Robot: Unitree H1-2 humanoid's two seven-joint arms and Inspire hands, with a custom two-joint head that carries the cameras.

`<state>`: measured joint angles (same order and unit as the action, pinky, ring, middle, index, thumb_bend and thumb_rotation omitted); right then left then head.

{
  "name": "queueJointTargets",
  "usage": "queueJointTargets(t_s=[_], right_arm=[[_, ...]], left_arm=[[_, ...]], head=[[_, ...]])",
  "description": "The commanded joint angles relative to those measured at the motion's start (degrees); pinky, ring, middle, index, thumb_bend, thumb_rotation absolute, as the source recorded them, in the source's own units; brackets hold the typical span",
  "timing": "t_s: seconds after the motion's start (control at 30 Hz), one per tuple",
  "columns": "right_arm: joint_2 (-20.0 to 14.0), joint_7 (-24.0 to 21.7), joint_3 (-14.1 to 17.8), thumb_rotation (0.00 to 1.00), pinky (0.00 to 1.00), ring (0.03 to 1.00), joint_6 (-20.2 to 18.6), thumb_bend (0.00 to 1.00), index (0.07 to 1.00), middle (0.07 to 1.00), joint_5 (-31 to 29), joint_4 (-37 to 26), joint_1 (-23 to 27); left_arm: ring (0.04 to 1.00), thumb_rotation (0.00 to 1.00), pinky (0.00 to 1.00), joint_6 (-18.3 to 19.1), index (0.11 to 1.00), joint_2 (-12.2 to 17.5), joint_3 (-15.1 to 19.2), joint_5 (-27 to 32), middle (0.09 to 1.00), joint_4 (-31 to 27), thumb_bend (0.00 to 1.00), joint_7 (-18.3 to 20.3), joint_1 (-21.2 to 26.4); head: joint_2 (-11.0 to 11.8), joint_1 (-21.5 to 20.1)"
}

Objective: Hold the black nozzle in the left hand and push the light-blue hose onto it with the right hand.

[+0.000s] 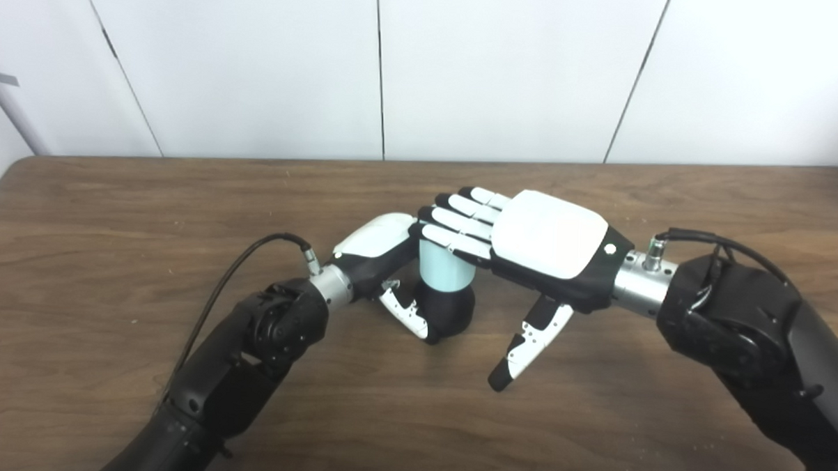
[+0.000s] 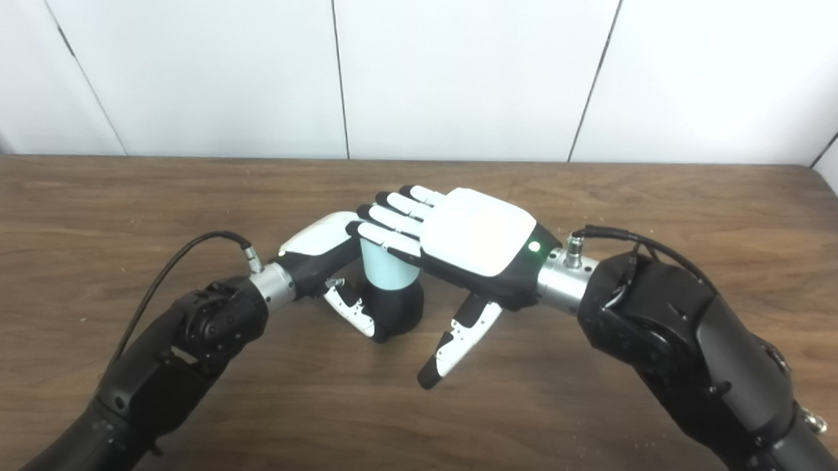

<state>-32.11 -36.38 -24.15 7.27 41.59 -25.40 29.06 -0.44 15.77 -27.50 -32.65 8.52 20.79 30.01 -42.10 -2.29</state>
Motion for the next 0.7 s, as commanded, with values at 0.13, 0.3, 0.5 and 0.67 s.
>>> queueJointTargets(t_s=[0.13,0.3,0.5,0.67], right_arm=[[-0.73,-5.01,0.57,0.79,1.00,1.000,-1.47,0.78,1.000,1.000,-3.77,-0.02,1.84],[5.51,1.15,7.14,0.61,0.91,0.977,-6.40,0.79,1.000,1.000,-9.94,-0.72,2.07],[12.12,4.43,13.65,0.36,0.77,0.925,-15.84,0.80,1.000,0.997,-9.64,-0.57,0.84],[13.94,4.13,16.41,0.27,0.74,0.900,-25.26,0.83,1.000,1.000,-10.25,-0.99,0.91]], left_arm=[[0.612,0.00,1.00,0.91,0.479,0.61,-0.78,-0.06,0.493,0.81,0.53,2.67,-0.77],[0.612,0.00,1.00,0.51,0.479,0.55,-0.78,-0.05,0.493,1.02,0.53,2.45,-0.90],[0.612,0.00,1.00,0.15,0.479,0.37,-0.92,-0.33,0.493,1.57,0.53,2.15,-0.82],[0.613,0.00,1.00,0.26,0.481,0.41,-1.03,-0.66,0.490,1.33,0.53,2.17,-0.90]], head=[[0.08,-0.02],[0.25,-0.17],[0.59,-0.23],[0.48,0.02]])
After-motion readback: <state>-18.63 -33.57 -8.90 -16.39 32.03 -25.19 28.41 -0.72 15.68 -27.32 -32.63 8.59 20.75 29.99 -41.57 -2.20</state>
